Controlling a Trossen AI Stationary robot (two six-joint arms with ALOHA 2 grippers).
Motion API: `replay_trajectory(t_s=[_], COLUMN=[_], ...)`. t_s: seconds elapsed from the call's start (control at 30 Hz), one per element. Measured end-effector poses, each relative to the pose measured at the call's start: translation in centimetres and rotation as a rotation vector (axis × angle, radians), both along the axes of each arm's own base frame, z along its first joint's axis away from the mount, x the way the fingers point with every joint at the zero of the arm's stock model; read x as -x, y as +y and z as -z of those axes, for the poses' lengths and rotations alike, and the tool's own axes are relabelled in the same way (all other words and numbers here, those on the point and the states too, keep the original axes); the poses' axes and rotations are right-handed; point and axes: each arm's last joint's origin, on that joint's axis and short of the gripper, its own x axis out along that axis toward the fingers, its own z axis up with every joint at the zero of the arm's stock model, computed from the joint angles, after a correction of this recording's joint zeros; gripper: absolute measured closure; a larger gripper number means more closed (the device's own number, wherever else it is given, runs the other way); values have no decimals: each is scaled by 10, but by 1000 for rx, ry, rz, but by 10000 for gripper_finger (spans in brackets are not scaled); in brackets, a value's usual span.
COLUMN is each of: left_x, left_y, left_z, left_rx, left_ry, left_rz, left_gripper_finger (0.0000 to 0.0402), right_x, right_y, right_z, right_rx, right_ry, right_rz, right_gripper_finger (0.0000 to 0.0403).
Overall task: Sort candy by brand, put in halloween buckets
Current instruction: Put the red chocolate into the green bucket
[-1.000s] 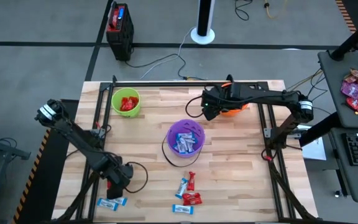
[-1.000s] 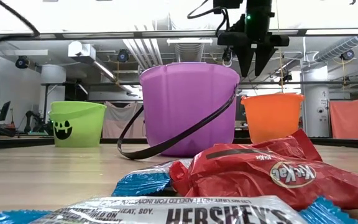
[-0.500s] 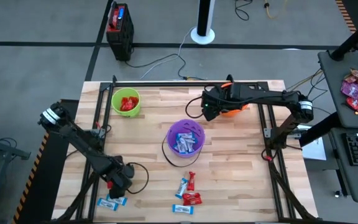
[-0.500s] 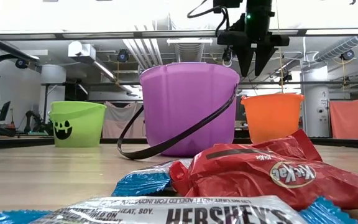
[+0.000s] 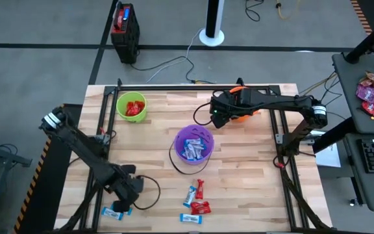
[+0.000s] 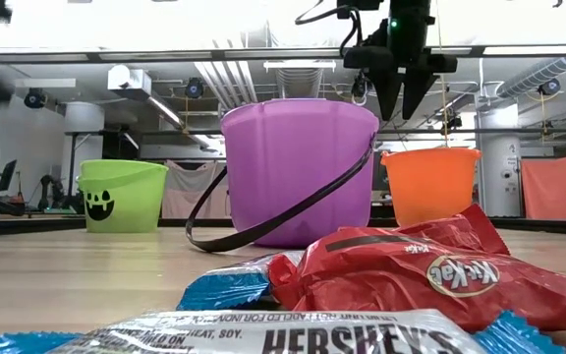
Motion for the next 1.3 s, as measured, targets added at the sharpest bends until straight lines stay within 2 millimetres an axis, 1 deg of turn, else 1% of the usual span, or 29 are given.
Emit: replay_trajectory(t_s=[0.07,0.13,0.2,0.3,0.4,0.5,0.6,0.73,0.83,0.93,1.0,1.13,1.2,1.3], left_x=[-3,-4,-3,3,12,21,25,27,28,32,38,50,52,49], left_y=[4,15,31,63,99,134,170,217,253,288,307,334,341,345], left_z=[-26,-53,-79,-115,-140,-151,-149,-135,-120,-101,-91,-76,-71,-66], left_rx=[-5,-39,-104,-230,-408,-584,-716,-765,-672,-493,-434,-409,-399,-389], left_ry=[-109,-242,-385,-618,-802,-870,-794,-570,-432,-379,-335,-236,-203,-176], left_rz=[-26,-84,-170,-345,-555,-772,-919,-1006,-1036,-1026,-1064,-1132,-1155,-1141], left_gripper_finger=[372,376,376,376,375,370,368,366,365,365,364,364,363,355], right_x=[0,0,-1,-2,-2,-5,-5,-7,-8,-8,-8,-8,-8,-9], right_y=[1,2,3,3,4,6,8,12,12,12,12,14,15,17], right_z=[0,0,0,0,0,0,-1,-1,-1,-1,-1,-1,-1,0], right_rx=[-3,-5,-5,-3,0,4,4,5,6,7,6,-18,-19,-30], right_ry=[2,1,0,-7,-14,-31,-35,-46,-51,-51,-51,-51,-52,-55], right_rz=[-7,-11,-16,-17,-22,-30,-37,-49,-54,-55,-55,-74,-79,-87], right_gripper_finger=[197,197,197,197,197,197,197,197,197,197,197,197,197,197])
